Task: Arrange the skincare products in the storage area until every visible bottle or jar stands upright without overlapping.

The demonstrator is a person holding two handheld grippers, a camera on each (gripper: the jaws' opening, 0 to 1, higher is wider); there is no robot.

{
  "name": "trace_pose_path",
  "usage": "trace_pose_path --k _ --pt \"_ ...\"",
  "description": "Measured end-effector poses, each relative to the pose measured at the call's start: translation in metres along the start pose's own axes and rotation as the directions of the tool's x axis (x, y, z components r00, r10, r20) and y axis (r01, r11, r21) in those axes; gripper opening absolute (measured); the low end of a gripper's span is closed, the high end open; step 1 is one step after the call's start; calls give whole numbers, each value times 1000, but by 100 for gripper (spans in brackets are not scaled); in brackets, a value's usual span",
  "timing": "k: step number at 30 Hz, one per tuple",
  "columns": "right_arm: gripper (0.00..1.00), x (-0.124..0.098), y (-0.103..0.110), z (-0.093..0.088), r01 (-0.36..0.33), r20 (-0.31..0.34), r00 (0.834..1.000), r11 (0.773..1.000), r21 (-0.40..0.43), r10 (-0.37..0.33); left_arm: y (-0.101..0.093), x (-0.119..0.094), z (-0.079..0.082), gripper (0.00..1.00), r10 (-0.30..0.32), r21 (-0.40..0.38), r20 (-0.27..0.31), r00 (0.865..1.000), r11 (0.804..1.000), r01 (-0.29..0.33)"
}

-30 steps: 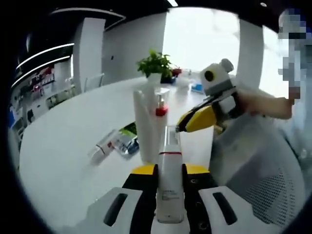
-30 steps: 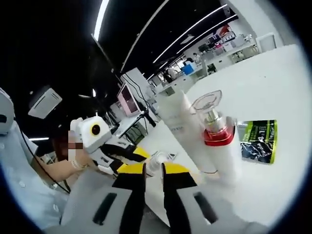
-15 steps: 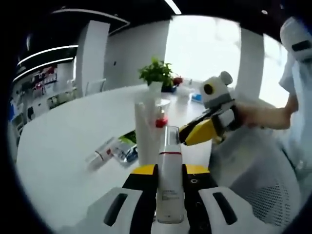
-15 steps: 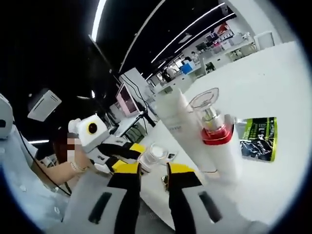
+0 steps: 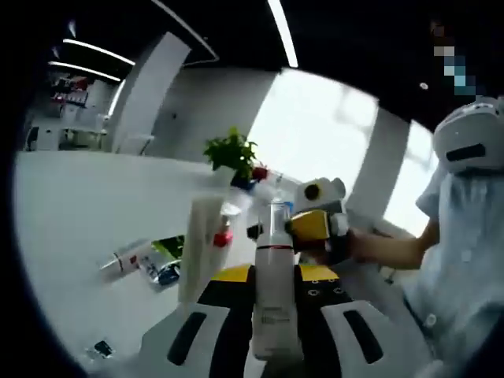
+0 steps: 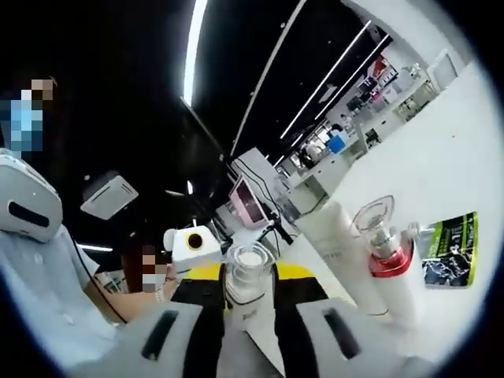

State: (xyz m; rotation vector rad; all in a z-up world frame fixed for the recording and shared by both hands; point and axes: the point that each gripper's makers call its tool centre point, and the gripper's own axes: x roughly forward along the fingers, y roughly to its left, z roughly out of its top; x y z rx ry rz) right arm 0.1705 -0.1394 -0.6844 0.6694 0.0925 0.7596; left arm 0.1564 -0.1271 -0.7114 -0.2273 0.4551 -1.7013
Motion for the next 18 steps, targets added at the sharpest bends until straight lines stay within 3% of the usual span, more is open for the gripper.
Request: trace_pose_path --k 6,9,10,13,15,18 --pt "22 3 3 -10 -2 -67 998 997 -80 -4 -2 3 -14 17 10 53 -82 997 999 -6" --pt "21 1 -8 -18 73 -97 992 995 -70 -80 9 5 -23 18 91 128 -135 987 989 -74" --pt "21 0 -14 -19 110 -98 988 992 -66 -116 13 7 -25 18 132 183 -145 981 978 -104" --pt "20 -1 -20 -15 166 -81 981 976 -140 -178 18 12 -26 20 198 215 -155 968 963 -162" --pt "20 -2 -25 -11 240 -36 969 966 -99 -244 21 17 -25 20 260 264 -154 953 940 -214" --pt "20 -2 -27 -7 318 -4 947 938 -140 -322 26 23 -23 21 371 385 -157 915 876 -289"
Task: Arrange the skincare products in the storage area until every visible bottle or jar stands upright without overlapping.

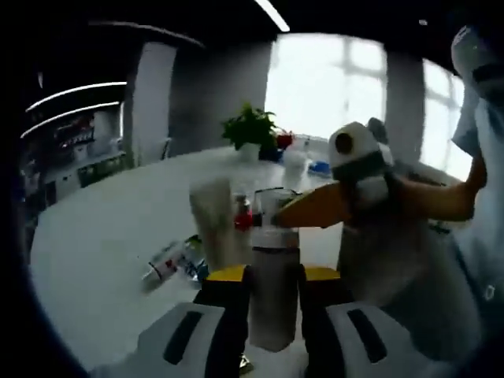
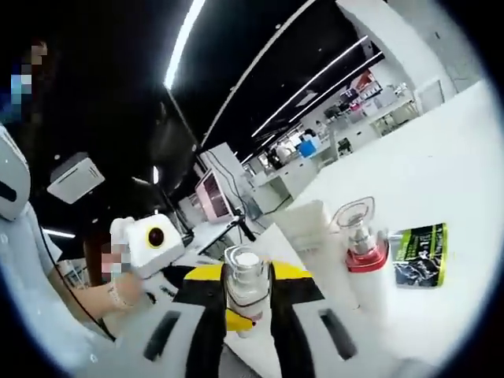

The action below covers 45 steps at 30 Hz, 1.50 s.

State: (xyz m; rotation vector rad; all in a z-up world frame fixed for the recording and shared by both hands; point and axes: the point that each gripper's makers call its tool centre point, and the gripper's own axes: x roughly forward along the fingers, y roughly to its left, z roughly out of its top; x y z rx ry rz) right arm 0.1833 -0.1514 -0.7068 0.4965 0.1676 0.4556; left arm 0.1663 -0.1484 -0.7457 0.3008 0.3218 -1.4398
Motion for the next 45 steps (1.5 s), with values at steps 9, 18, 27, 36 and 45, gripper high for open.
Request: trace_pose_path --k 9,18,27,36,45 --pt "20 3 -6 -3 104 59 992 986 127 -112 17 4 -6 21 253 180 -57 966 954 -239" --pt "20 2 2 -6 41 54 997 989 144 -50 26 -2 -10 19 283 264 -51 958 929 -261" --pt "22 -5 -9 -4 -24 -40 999 999 -39 22 39 -1 -17 19 122 -38 11 993 992 -121" --pt "27 -9 -6 -1 -117 -79 991 987 -111 108 29 -6 -9 19 -36 -263 128 991 962 69" --pt "33 2 13 -4 -245 -39 969 970 10 245 -9 -3 -13 19 -224 -273 111 968 930 247"
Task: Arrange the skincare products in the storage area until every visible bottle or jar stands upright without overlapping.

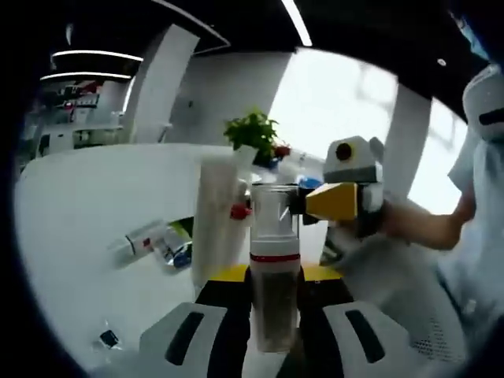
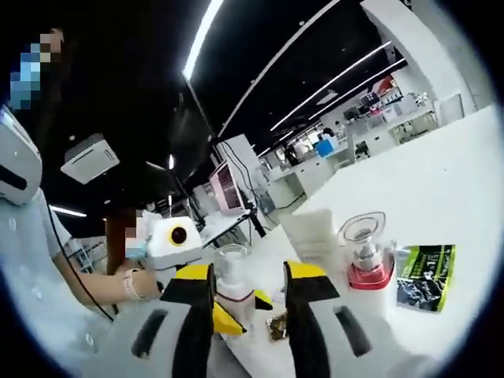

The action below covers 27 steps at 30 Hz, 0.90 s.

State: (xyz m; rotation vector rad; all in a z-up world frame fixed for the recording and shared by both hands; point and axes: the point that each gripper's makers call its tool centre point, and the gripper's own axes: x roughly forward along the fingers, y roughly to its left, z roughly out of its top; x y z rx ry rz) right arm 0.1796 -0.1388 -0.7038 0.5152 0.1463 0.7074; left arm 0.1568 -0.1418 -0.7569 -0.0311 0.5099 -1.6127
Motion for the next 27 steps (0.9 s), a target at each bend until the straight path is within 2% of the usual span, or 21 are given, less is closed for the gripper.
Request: trace_pose_path --k 2,3,5,7,10,11,12,13,14,15,16,18,19,21,24,25,27 --pt "28 -1 10 2 -54 2 999 998 -13 54 -8 1 -1 19 -45 -5 -6 999 999 45" --pt "27 -1 10 2 -47 1 999 999 -16 47 -15 1 0 19 -84 -12 4 996 996 84" --pt "26 -1 20 3 -102 8 995 995 15 102 -26 -2 4 19 -154 -61 22 988 986 155" --pt "25 0 26 2 -131 7 991 991 18 131 -28 -5 6 19 -163 -54 37 986 985 165" --pt "22 2 32 -5 -152 -29 988 988 21 153 -34 -4 1 19 -190 -76 13 982 979 190" --pt "22 2 31 -7 -141 -49 989 990 -28 140 -35 -3 -2 19 -186 -53 9 982 981 187" --pt "22 2 29 -5 -129 -44 991 990 -61 126 -32 -2 -1 19 -167 -29 14 986 985 167" --pt "21 2 17 -5 -53 -43 998 996 -74 49 -19 1 2 19 -100 72 43 994 993 97" --pt "21 1 5 -5 13 -40 999 997 -77 -16 -11 1 2 20 -49 106 47 998 993 44" --pt "21 0 -2 -6 53 -43 998 997 -63 -56 2 0 2 20 26 128 46 999 991 -32" --pt "21 -3 -14 -4 117 -35 992 990 -81 -120 5 0 2 20 51 133 45 998 989 -57" --pt "21 -8 -23 2 159 0 987 986 -52 -159 14 0 2 26 124 141 40 991 982 -129" --pt "21 -9 -25 4 167 10 986 985 -41 -167 14 3 -2 28 142 151 16 990 978 -143" --pt "21 -11 -26 9 162 41 986 987 -12 -162 8 9 -6 32 138 168 -7 990 976 -135" --pt "21 -8 -25 5 156 24 987 988 -8 -156 2 22 -11 37 173 180 -41 984 970 -163" --pt "21 -7 -24 3 155 11 988 988 -18 -155 -1 27 -13 37 187 207 -60 981 963 -171" --pt "21 -3 -20 -1 142 -14 990 988 -51 -143 2 30 -17 34 238 290 -81 968 935 -206"
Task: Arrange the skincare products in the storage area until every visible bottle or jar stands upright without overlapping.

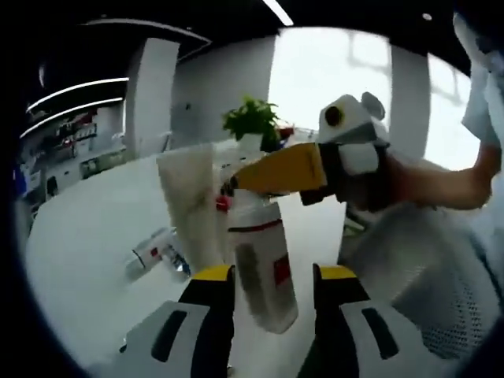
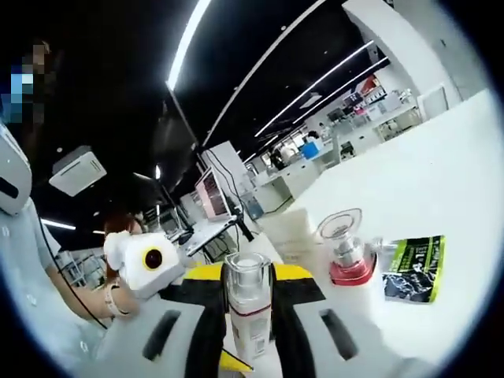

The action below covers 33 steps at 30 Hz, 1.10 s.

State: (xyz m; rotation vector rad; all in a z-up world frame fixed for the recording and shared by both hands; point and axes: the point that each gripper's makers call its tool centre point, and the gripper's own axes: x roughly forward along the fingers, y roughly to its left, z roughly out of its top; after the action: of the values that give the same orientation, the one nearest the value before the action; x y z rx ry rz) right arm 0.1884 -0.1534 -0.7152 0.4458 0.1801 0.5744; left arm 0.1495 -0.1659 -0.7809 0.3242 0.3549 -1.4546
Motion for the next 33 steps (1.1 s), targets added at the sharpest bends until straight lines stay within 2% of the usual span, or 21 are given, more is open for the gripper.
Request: trace_pose_path --k 1,2,4,9,12,14,17,20,22,25,27,29,30,31,33 --pt "21 0 1 -1 -3 -9 1000 1000 -19 3 -1 3 -2 34 10 63 -18 1000 998 -9" --pt "21 1 1 -2 -1 -13 1000 999 -37 0 -1 4 -6 34 3 48 -31 1000 999 -2" --pt "21 1 2 -3 -1 -21 1000 999 -54 0 4 1 -6 33 6 -9 -18 1000 1000 -6" --pt "21 1 2 -8 -1 -58 998 993 -122 -6 14 -5 -3 32 12 13 12 1000 1000 -13" --pt "21 1 6 -15 -21 -102 995 982 -185 2 8 -6 -8 33 -52 -12 -21 998 999 52" --pt "21 0 8 -21 -34 -137 991 969 -244 0 10 -7 -8 32 -49 2 -25 998 999 49" --pt "21 1 14 -25 -82 -165 985 968 -239 43 6 -8 -6 31 -93 33 -31 995 995 94" --pt "21 0 21 -23 -133 -175 981 948 -290 84 3 -6 -4 27 -118 91 -46 992 988 122" --pt "21 -4 21 -22 -155 -198 976 938 -309 96 3 -3 -4 21 -123 81 -58 991 989 127" --pt "21 -7 16 -21 -132 -196 978 937 -323 70 4 3 -3 20 -139 62 -57 989 988 143" --pt "22 -8 10 -21 -98 -198 980 926 -363 26 5 9 -2 20 -131 26 -48 990 991 132" --pt "22 -9 3 -22 -51 -189 982 920 -390 -26 5 18 -3 19 -110 -35 -43 993 993 109" --pt "23 -9 -2 -21 -6 -162 985 922 -387 -62 5 22 -3 19 -107 -51 -35 994 993 105" --pt "24 -9 -3 -21 5 -153 986 923 -384 -69 7 25 -3 19 -98 -65 -29 995 993 96" --pt "26 -11 -9 -24 25 -179 978 917 -397 -105 7 31 -5 19 -97 -71 -42 994 993 94"
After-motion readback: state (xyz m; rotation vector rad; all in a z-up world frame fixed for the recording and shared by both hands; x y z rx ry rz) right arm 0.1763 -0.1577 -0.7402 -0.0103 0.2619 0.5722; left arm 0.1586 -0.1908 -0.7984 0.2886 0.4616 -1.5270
